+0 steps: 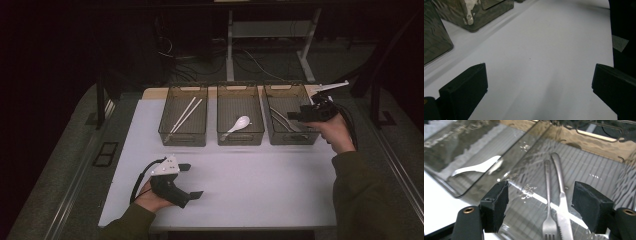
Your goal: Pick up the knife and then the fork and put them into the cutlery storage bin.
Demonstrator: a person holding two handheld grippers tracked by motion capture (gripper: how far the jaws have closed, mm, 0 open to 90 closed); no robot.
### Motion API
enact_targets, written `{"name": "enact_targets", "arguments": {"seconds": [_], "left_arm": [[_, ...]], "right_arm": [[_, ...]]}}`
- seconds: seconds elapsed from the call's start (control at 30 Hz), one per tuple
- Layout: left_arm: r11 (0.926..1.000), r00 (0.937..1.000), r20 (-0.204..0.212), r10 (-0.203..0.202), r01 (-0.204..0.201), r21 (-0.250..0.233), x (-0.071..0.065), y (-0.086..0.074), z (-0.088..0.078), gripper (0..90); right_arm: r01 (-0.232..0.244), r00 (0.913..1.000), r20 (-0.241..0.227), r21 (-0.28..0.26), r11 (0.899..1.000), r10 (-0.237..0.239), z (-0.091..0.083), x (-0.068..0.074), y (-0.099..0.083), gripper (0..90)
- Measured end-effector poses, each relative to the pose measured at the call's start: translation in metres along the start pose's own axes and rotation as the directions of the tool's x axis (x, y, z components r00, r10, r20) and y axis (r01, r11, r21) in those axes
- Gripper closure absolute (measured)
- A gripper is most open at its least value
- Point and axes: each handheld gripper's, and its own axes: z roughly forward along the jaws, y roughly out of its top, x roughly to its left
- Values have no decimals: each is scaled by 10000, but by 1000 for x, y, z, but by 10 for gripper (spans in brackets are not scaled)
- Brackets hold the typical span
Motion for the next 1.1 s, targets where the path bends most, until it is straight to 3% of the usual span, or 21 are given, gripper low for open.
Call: {"name": "enact_targets", "arguments": {"seconds": [0.1,0.17,0.23,0.33,0.63,0.8,1.1], "left_arm": [[10000,10000,-28,-3,3,72,2,0,-1,0],[10000,10000,-34,-27,27,51,2,-1,-1,0],[10000,10000,-35,-33,33,56,3,-1,-1,0],[10000,10000,-40,-22,22,61,3,-1,-1,0],[10000,10000,-39,-28,29,66,2,-1,-1,0],[10000,10000,-50,-17,17,68,1,0,-2,0],[10000,10000,-68,2,-2,44,1,0,-2,0]], "right_arm": [[77,9997,-221,-345,9994,-84,-7,6,-7,259],[249,9997,71,-581,9980,-245,-11,13,-12,245],[706,9968,407,-421,9966,-689,-13,21,-18,212],[995,9944,392,-414,9942,-979,-17,31,-28,200],[1175,9926,-146,-1265,9850,-1203,-36,54,-49,176],[1355,9906,28,-1477,9797,-1366,-41,61,-65,177],[1353,9886,-435,-1652,9769,-1442,-47,74,-95,176]]}}
